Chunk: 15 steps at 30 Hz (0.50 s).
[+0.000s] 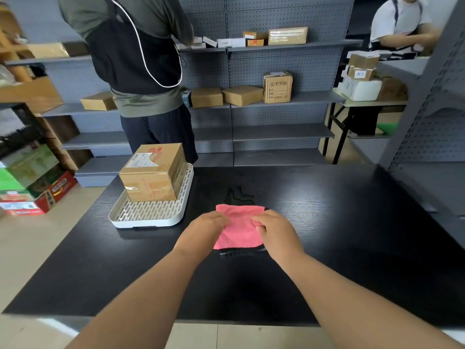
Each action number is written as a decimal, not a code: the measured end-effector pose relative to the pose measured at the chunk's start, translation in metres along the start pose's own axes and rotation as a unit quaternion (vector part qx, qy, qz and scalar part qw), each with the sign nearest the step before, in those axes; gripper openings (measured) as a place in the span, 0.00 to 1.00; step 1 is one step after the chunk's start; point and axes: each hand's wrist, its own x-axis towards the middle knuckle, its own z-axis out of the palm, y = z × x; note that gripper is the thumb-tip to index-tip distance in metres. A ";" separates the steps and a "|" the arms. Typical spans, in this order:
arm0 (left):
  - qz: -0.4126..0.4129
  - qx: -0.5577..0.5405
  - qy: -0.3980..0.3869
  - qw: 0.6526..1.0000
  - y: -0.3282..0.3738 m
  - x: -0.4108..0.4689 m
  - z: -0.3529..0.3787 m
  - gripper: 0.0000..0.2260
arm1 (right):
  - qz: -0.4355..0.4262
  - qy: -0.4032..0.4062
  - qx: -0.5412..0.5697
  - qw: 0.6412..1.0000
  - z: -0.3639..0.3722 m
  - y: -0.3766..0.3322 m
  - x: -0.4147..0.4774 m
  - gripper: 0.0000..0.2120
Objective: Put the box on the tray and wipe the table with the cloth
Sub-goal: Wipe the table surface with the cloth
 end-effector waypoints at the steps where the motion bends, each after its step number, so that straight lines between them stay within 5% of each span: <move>1: -0.005 -0.002 0.000 1.000 0.000 0.000 0.001 0.20 | -0.005 0.003 0.000 1.000 -0.002 0.001 -0.001 0.11; 15: -0.059 -0.024 -0.031 0.997 0.003 0.002 0.029 0.17 | -0.020 -0.011 -0.010 1.000 0.003 0.023 0.003 0.11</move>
